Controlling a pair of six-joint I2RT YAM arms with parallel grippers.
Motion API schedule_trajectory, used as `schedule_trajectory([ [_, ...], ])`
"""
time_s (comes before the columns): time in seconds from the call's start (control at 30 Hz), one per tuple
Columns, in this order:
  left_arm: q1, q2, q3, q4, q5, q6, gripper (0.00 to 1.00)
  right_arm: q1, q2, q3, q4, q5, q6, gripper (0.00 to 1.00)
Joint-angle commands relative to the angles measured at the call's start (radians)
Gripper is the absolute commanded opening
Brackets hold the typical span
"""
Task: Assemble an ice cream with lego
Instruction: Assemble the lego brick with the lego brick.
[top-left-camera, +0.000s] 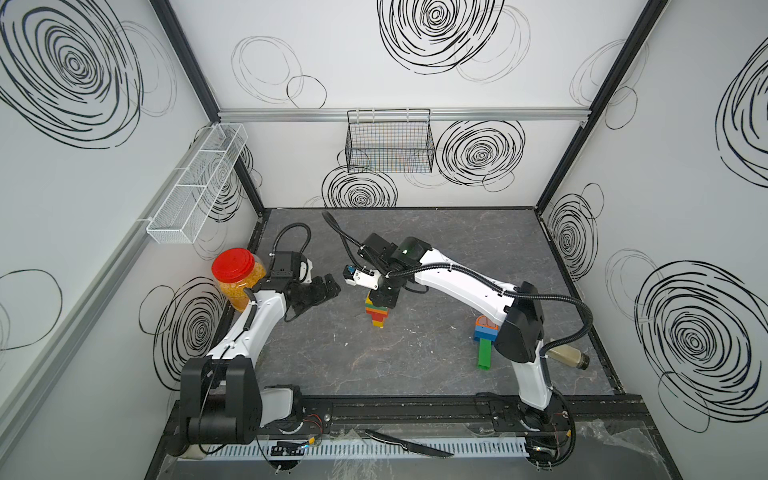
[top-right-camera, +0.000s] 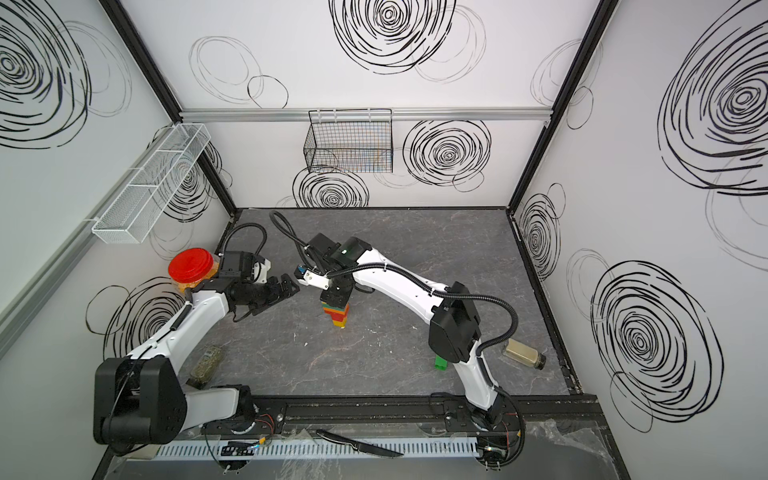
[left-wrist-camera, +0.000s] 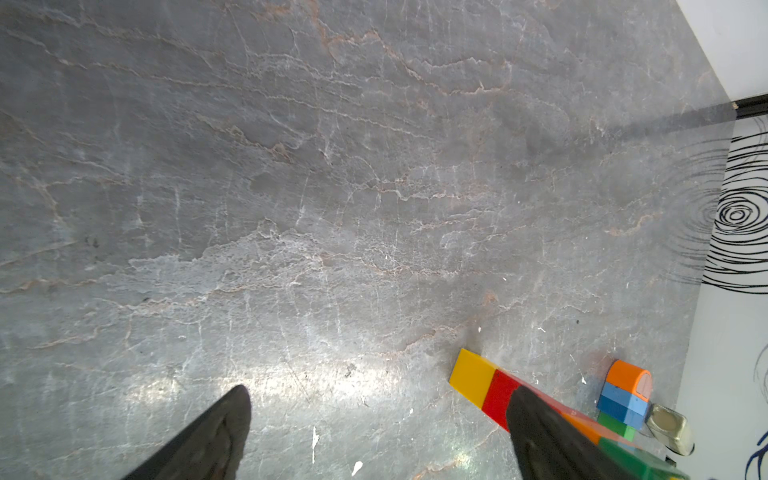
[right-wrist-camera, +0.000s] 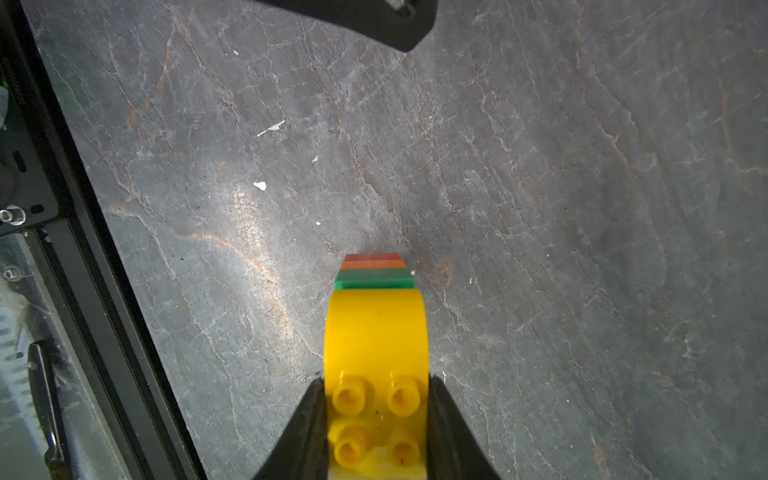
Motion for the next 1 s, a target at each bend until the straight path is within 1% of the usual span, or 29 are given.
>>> schedule_trajectory([
  [0.0,0.007,-0.018,-0.001,0.000,-0.004,0.013,0.99,0.006,0.031,0.030,-0.048,0.000,0.004,0.00],
  [0.4,0.008,-0.025,-0.006,-0.001,-0.003,0.014,0.99,0.007,0.094,0.057,-0.164,0.025,0.009,0.00],
  [0.53,0.008,-0.026,-0.006,0.001,-0.001,0.014,0.99,0.005,0.072,0.059,-0.135,0.025,0.024,0.00],
  [0.67,0.008,-0.027,-0.004,-0.001,-0.001,0.013,0.99,0.004,0.073,0.105,-0.159,0.036,0.033,0.00],
  [0.97,0.008,-0.027,-0.001,-0.003,-0.004,0.013,0.99,0.006,0.033,0.123,-0.125,0.035,0.037,0.00],
])
